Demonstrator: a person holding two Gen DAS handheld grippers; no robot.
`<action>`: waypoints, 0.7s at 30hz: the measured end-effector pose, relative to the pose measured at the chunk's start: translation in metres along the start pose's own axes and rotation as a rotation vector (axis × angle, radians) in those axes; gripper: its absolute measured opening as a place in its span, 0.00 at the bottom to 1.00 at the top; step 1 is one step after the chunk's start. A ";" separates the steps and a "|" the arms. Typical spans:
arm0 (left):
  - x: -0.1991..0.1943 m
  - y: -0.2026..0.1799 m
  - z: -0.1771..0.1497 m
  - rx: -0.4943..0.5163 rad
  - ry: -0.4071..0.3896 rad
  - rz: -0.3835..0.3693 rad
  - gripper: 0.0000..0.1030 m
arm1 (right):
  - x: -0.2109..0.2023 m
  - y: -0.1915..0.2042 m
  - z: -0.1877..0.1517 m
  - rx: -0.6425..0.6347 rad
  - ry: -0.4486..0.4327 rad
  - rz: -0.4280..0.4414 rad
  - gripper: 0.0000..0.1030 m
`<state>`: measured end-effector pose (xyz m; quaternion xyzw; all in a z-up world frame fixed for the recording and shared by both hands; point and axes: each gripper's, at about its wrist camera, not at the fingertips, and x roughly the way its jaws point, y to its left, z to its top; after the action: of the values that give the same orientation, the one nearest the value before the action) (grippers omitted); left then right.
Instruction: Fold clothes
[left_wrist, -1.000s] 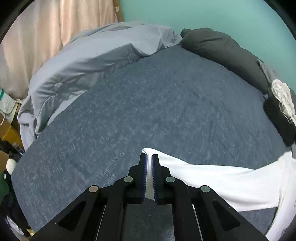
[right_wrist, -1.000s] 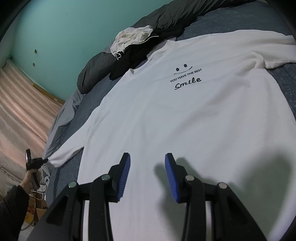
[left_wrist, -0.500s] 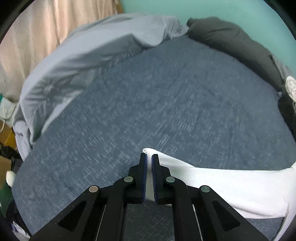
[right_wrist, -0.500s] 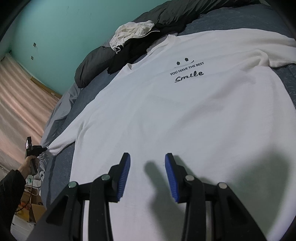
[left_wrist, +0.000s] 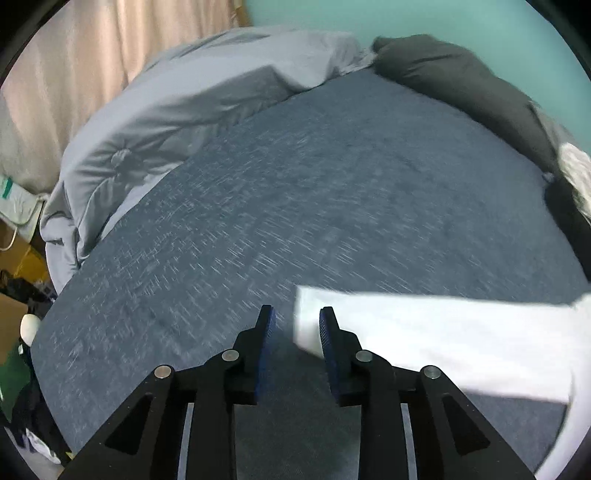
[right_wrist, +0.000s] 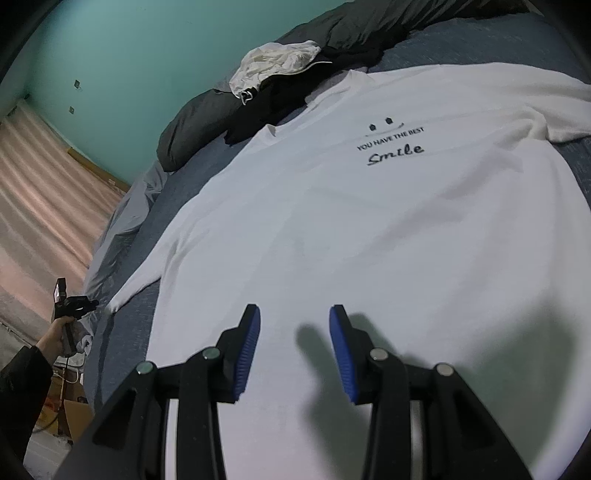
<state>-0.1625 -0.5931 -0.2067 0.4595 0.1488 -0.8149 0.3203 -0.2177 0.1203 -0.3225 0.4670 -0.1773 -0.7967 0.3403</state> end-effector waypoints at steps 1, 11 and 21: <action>-0.007 -0.016 -0.010 0.045 0.012 -0.040 0.26 | -0.001 0.000 0.000 0.001 -0.001 0.003 0.38; -0.028 -0.201 -0.111 0.267 0.160 -0.456 0.26 | -0.020 0.001 0.005 0.021 -0.031 0.041 0.38; -0.017 -0.328 -0.150 0.365 0.227 -0.577 0.26 | -0.026 -0.009 0.014 0.050 -0.041 0.061 0.38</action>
<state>-0.2740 -0.2603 -0.2888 0.5356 0.1592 -0.8288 -0.0287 -0.2246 0.1449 -0.3049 0.4531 -0.2183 -0.7907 0.3490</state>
